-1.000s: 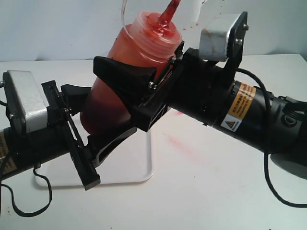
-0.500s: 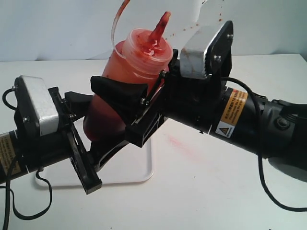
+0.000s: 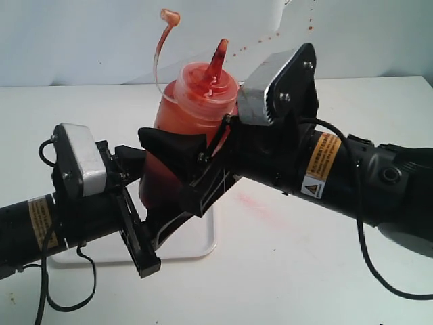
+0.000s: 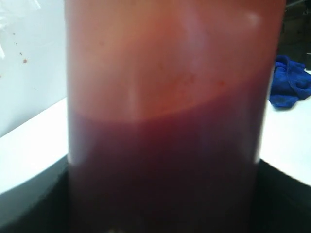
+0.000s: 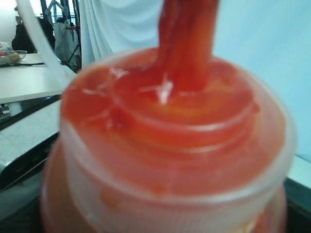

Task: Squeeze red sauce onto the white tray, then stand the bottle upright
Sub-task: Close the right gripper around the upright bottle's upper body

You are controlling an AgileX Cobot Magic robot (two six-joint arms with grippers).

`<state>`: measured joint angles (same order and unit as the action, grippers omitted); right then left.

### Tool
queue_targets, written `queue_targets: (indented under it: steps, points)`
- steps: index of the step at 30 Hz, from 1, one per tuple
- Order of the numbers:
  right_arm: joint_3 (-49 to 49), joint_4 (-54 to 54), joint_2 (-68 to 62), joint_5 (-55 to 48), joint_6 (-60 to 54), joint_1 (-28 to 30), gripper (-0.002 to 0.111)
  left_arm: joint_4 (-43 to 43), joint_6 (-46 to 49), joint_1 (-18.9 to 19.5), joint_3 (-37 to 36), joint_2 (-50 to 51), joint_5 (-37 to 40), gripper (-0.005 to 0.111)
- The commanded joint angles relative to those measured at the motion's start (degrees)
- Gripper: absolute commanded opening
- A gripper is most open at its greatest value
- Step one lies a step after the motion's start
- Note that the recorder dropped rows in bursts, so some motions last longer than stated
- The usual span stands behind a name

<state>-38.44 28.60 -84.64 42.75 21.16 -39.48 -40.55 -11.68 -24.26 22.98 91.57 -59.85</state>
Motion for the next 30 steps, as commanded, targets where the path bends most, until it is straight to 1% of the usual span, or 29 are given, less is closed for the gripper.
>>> queue_targets:
  steps: [1, 4, 8, 13, 18, 26, 28, 30]
  points:
    - [-0.3, -1.2, 0.2, -6.2, -3.5, 0.7, 0.000, 1.8, -2.3, 0.0, 2.5, 3.6, -2.7, 0.001]
    - [-0.3, -1.2, 0.2, -7.2, -3.4, 0.7, 0.000, -0.7, -3.6, 0.0, 4.1, 6.4, -3.2, 0.001]
    - [-0.3, -1.2, 0.2, -7.2, -4.7, 0.7, 0.000, -0.5, -3.7, 0.0, 6.3, 9.7, -3.2, 0.001]
    - [-0.3, -4.5, 0.2, -8.2, -4.9, 0.7, 0.000, -0.7, -7.8, 0.0, 9.2, 12.8, -3.3, 0.001]
    - [-0.3, -5.7, 0.2, -11.8, -8.0, 0.7, 0.000, -2.4, -7.8, 0.0, 11.4, 15.0, -3.0, 0.001]
    - [-0.3, -16.5, 0.2, -13.9, -16.2, 0.7, 0.000, -4.5, -7.8, 0.0, 12.7, 17.3, -3.6, 0.001]
    - [-0.3, -16.6, 0.2, -14.2, -16.3, 0.7, 0.000, -4.5, -7.8, 0.0, 12.7, 17.7, -3.6, 0.001]
    - [-0.3, -16.6, 0.2, -14.8, -16.3, 0.7, 0.000, -4.5, -7.8, 0.0, 12.7, 17.8, -3.1, 0.004]
